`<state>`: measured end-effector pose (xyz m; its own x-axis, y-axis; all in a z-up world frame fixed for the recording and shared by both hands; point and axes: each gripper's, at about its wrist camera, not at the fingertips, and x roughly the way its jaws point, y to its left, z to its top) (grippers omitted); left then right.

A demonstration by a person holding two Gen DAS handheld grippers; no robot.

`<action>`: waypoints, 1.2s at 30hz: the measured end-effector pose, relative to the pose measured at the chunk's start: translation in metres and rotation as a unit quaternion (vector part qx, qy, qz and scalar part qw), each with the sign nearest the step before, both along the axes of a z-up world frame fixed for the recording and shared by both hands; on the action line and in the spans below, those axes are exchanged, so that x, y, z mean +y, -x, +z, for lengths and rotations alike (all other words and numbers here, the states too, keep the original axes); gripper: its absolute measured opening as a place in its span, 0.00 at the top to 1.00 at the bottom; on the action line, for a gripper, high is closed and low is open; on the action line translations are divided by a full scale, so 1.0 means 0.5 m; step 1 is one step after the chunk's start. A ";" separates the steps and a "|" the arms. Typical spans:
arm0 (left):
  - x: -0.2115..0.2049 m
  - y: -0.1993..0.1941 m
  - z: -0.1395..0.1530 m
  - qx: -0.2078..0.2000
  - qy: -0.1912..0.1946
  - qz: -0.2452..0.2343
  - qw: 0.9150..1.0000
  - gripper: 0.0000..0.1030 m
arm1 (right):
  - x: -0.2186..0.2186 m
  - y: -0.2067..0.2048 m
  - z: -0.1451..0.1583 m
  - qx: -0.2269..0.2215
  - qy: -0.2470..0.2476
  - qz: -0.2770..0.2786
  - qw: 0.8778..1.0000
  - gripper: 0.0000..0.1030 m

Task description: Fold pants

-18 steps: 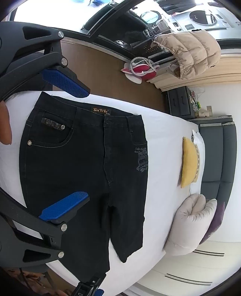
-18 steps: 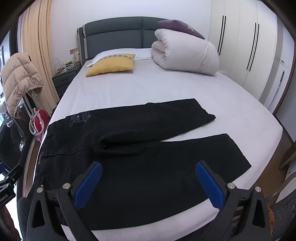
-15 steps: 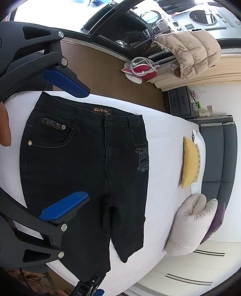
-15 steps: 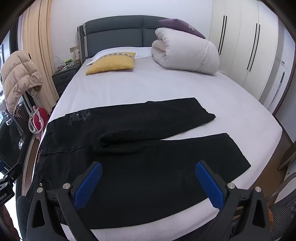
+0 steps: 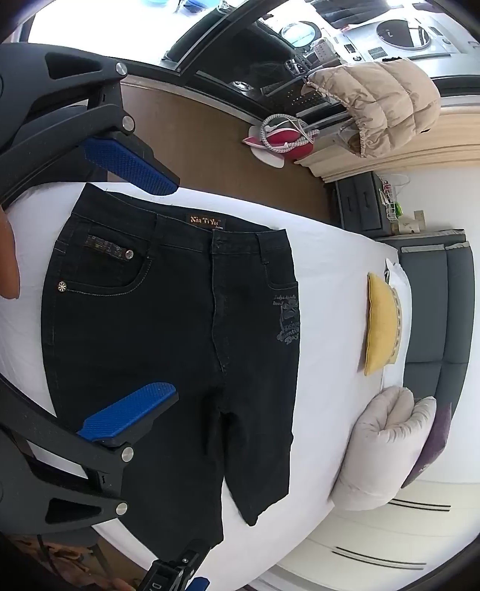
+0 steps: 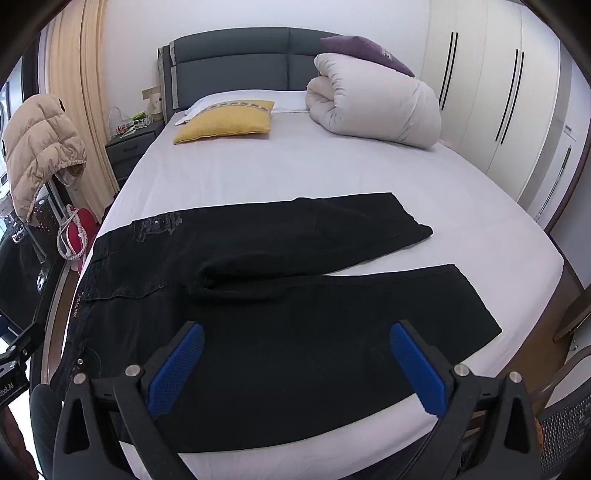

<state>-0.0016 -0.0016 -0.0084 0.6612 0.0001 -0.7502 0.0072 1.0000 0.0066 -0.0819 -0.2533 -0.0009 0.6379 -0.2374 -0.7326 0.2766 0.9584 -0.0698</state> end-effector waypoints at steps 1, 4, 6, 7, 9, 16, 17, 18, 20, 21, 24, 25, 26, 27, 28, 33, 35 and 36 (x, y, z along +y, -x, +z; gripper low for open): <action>0.006 -0.006 -0.002 0.001 0.001 0.001 1.000 0.00 | 0.000 0.001 0.000 0.000 0.000 0.000 1.000 0.00; 0.007 -0.007 -0.005 0.001 0.000 0.001 1.000 0.00 | 0.002 0.001 -0.002 0.001 0.001 0.000 1.000 0.00; 0.007 -0.007 -0.007 0.001 0.000 0.002 1.000 0.00 | 0.003 0.002 -0.003 0.002 0.001 0.000 1.000 0.00; 0.006 -0.007 -0.006 0.001 0.000 0.002 1.000 0.00 | 0.003 0.001 -0.003 0.001 0.001 0.000 1.000 0.00; 0.007 -0.007 -0.008 0.001 0.000 0.002 1.000 0.00 | 0.003 0.001 -0.003 0.002 0.001 0.000 1.000 0.00; 0.008 -0.008 -0.010 0.002 0.000 0.001 1.000 0.00 | 0.005 0.000 -0.011 0.004 0.002 0.003 1.000 0.00; 0.007 -0.008 -0.010 0.002 -0.001 0.001 1.000 0.00 | 0.005 0.000 -0.010 0.005 0.002 0.003 1.000 0.00; 0.007 -0.008 -0.009 0.002 -0.001 0.002 1.000 0.00 | 0.006 0.001 -0.011 0.005 0.001 0.003 1.000 0.00; 0.007 -0.008 -0.010 0.002 0.000 0.002 1.000 0.00 | 0.006 0.002 -0.010 0.005 0.002 0.004 1.000 0.00; 0.008 -0.007 -0.010 0.002 0.000 0.002 1.000 0.00 | 0.007 0.002 -0.011 0.005 0.002 0.005 1.000 0.00; 0.009 -0.008 -0.013 0.002 -0.001 0.002 1.000 0.00 | 0.006 0.001 -0.011 0.007 0.002 0.006 1.000 0.00; 0.009 -0.007 -0.012 0.002 0.000 0.002 1.000 0.00 | 0.006 0.002 -0.012 0.007 0.002 0.006 1.000 0.00; 0.008 -0.008 -0.011 0.002 0.000 0.002 1.000 0.00 | 0.007 0.002 -0.012 0.007 0.002 0.006 1.000 0.00; 0.009 -0.008 -0.013 0.003 0.000 0.002 1.000 0.00 | 0.006 0.001 -0.011 0.007 0.002 0.006 1.000 0.00; 0.008 -0.008 -0.012 0.003 -0.001 0.001 1.000 0.00 | 0.007 0.001 -0.012 0.007 0.002 0.006 1.000 0.00; 0.008 -0.008 -0.012 0.003 -0.001 0.001 1.000 0.00 | 0.008 -0.002 -0.014 0.009 0.003 0.008 1.000 0.00; 0.008 -0.008 -0.012 0.003 -0.001 0.002 1.000 0.00 | 0.010 -0.003 -0.012 0.011 0.003 0.008 1.000 0.00; 0.008 -0.008 -0.012 0.003 -0.001 0.002 1.000 0.00 | 0.009 -0.003 -0.012 0.011 0.003 0.009 1.000 0.00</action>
<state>0.0026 0.0025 -0.0145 0.6561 0.0038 -0.7546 0.0039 1.0000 0.0084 -0.0802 -0.2487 -0.0068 0.6252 -0.2311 -0.7454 0.2581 0.9626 -0.0820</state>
